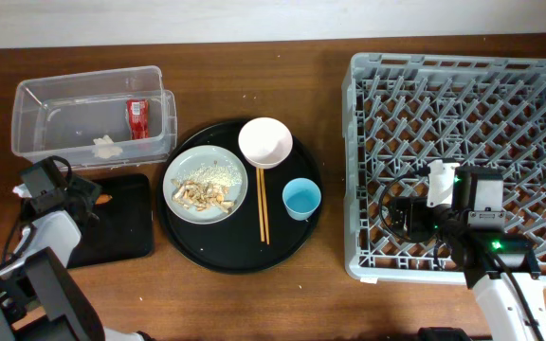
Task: Sort waste into correct bins and load items into the dishwasher rack
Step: 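Lower the carrot onto the black tray and open the left gripper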
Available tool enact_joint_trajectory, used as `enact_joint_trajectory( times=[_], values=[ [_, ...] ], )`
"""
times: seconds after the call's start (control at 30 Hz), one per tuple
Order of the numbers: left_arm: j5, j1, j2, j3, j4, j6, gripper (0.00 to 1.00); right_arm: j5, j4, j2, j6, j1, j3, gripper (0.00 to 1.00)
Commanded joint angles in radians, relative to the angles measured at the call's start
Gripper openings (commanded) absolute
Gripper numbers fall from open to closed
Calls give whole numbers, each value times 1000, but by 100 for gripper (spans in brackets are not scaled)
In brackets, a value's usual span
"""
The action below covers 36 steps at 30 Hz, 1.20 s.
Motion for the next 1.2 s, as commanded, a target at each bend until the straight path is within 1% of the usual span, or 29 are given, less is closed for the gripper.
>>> enact_joint_trajectory(
  times=[0.0, 0.03, 0.07, 0.1, 0.13, 0.4, 0.47, 0.5, 0.67, 0.73, 0.83, 1.17],
  values=[
    [18, 6, 5, 8, 14, 89, 49, -3, -5, 1, 8, 6, 17, 98],
    [18, 6, 5, 8, 28, 89, 41, -3, -7, 1, 8, 6, 17, 98],
    [18, 6, 5, 8, 42, 89, 36, -3, -8, 1, 8, 6, 17, 98],
    [18, 6, 5, 8, 59, 89, 32, -3, -7, 1, 8, 6, 17, 98],
    [17, 6, 6, 8, 73, 89, 32, -3, -7, 1, 8, 6, 17, 98],
    [-1, 6, 86, 8, 154, 89, 33, -3, -7, 1, 8, 6, 17, 98],
    [0, 6, 86, 8, 222, 89, 33, -3, -7, 1, 8, 6, 17, 98],
    [14, 6, 86, 8, 255, 122, 33, -3, -8, 1, 8, 6, 17, 98],
    [19, 6, 86, 8, 320, 134, 34, -3, -7, 1, 8, 6, 17, 98],
    [45, 6, 86, 8, 349, 140, 34, -3, -8, 1, 8, 6, 17, 98],
    [67, 6, 86, 8, 383, 179, 34, -3, -8, 1, 8, 6, 17, 98],
    [71, 6, 86, 19, 449, 201, 33, -3, -8, 1, 8, 6, 17, 98]
  ],
)
